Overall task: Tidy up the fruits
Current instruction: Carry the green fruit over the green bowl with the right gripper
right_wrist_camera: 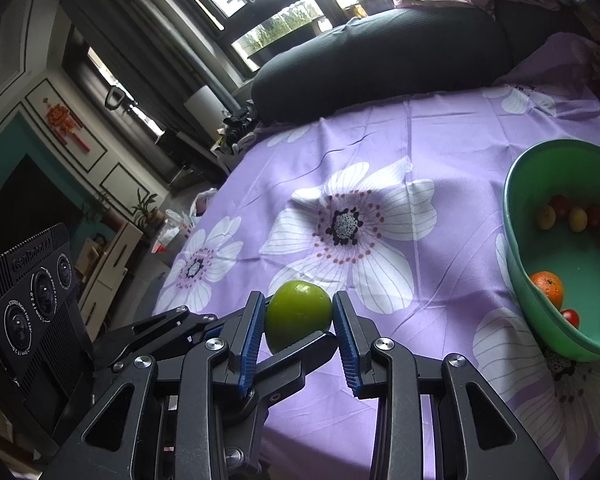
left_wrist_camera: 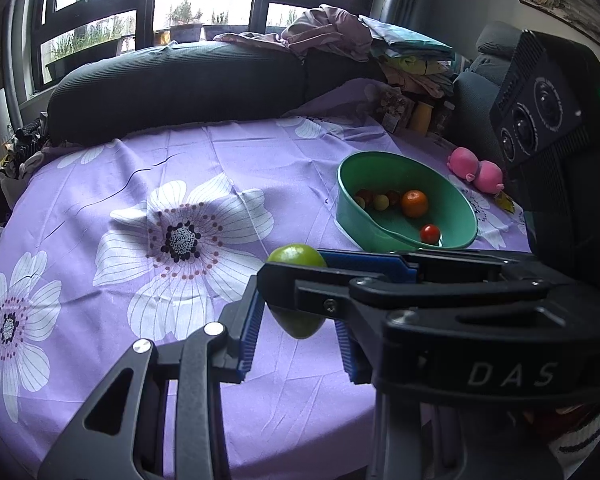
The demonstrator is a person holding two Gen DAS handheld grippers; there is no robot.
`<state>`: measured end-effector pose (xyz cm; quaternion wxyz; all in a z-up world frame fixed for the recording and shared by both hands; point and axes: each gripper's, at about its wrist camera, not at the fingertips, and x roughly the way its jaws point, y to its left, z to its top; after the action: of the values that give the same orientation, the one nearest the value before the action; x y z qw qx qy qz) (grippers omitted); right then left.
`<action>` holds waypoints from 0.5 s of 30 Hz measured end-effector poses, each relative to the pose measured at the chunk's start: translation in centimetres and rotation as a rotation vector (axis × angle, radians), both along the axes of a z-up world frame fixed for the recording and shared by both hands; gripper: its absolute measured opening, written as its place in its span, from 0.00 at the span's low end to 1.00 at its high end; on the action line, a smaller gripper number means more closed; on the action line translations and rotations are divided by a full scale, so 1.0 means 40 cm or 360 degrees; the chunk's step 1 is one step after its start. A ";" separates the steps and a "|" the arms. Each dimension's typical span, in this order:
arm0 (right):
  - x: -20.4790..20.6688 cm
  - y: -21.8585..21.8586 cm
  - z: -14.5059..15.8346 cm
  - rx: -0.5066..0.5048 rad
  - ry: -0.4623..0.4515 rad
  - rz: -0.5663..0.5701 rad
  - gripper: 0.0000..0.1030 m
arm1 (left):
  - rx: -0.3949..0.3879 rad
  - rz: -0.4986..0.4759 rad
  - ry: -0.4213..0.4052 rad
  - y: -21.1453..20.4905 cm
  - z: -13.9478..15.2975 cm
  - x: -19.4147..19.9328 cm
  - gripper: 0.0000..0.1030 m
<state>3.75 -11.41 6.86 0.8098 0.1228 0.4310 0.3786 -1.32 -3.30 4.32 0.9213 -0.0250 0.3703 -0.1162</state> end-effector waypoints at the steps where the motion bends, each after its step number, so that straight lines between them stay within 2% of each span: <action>1: -0.002 -0.002 0.004 0.0003 -0.0007 -0.0002 0.36 | 0.0004 -0.0002 -0.0005 -0.002 0.003 0.000 0.33; 15: -0.004 -0.046 0.032 0.0055 -0.0073 -0.0054 0.36 | 0.0057 -0.0057 -0.0069 -0.044 0.038 0.012 0.33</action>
<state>3.61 -13.26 8.15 0.8236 0.1355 0.4035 0.3749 -0.85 -5.05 5.85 0.9271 0.0005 0.3527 -0.1267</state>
